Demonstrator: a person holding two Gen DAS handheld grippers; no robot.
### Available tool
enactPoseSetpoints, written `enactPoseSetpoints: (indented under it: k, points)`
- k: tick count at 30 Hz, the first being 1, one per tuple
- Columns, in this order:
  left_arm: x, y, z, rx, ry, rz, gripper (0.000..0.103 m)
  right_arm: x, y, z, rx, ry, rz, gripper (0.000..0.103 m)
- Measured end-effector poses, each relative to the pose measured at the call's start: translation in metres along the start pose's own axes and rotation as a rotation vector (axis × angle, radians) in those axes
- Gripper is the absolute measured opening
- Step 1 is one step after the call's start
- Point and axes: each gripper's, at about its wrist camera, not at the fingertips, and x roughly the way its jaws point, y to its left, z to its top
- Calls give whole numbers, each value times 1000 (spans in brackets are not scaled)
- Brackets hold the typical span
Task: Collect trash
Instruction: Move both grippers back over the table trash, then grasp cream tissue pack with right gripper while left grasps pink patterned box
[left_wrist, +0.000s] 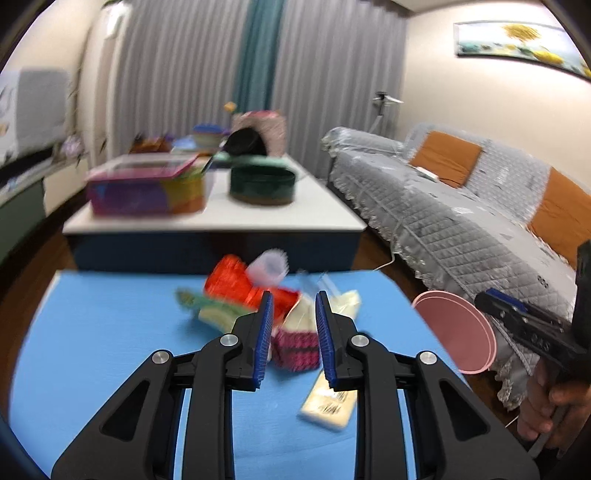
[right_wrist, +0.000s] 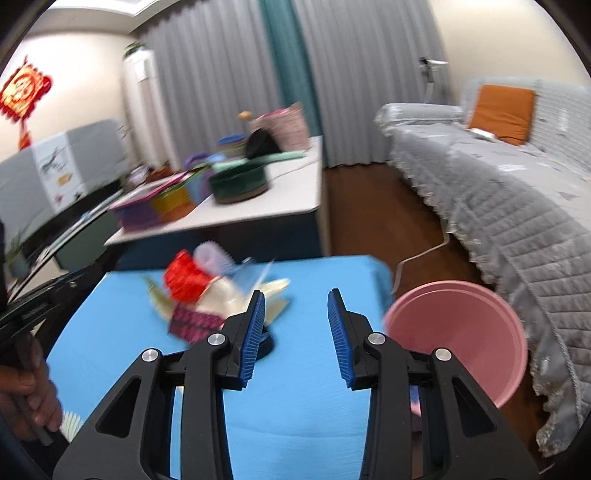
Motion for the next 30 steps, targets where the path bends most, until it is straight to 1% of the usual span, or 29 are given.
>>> enactPoseSetpoints:
  k: [1, 2, 5, 7, 9, 10, 13, 14, 15, 19, 23, 26, 30]
  points:
    - [3, 6, -4, -23, 10, 8, 18, 5, 6, -5, -15, 11, 13, 37]
    - [6, 11, -7, -42, 14, 12, 18, 11, 13, -10, -31, 25, 28, 40]
    - [7, 18, -8, -17, 1, 27, 18, 27, 30, -23, -62, 63, 69, 48]
    - [5, 26, -10, -26, 0, 37, 18, 41, 45, -33, -98, 96, 98, 54]
    - [6, 33, -11, -49, 5, 39, 18, 52, 56, -42, -126, 127, 124, 64]
    - [6, 34, -11, -50, 4, 41, 18, 58, 63, -46, -141, 148, 137, 66]
    - [7, 38, -11, -47, -2, 46, 18, 73, 76, -56, -180, 191, 155, 80]
    - [9, 40, -11, -51, 0, 45, 18, 79, 80, -58, -192, 209, 164, 87]
    - [10, 41, -11, -53, 4, 43, 18, 83, 80, -60, -201, 227, 170, 90]
    - [18, 43, -14, -57, 22, 35, 18, 102, 82, -64, -218, 263, 158, 93]
    - [29, 43, -19, -66, 54, 18, 18, 112, 83, -67, -230, 301, 176, 93]
    - [37, 42, -22, -65, 75, 4, 18, 118, 88, -72, -266, 336, 207, 93]
    - [52, 38, -26, -64, 113, -29, 18, 123, 93, -77, -300, 366, 221, 93]
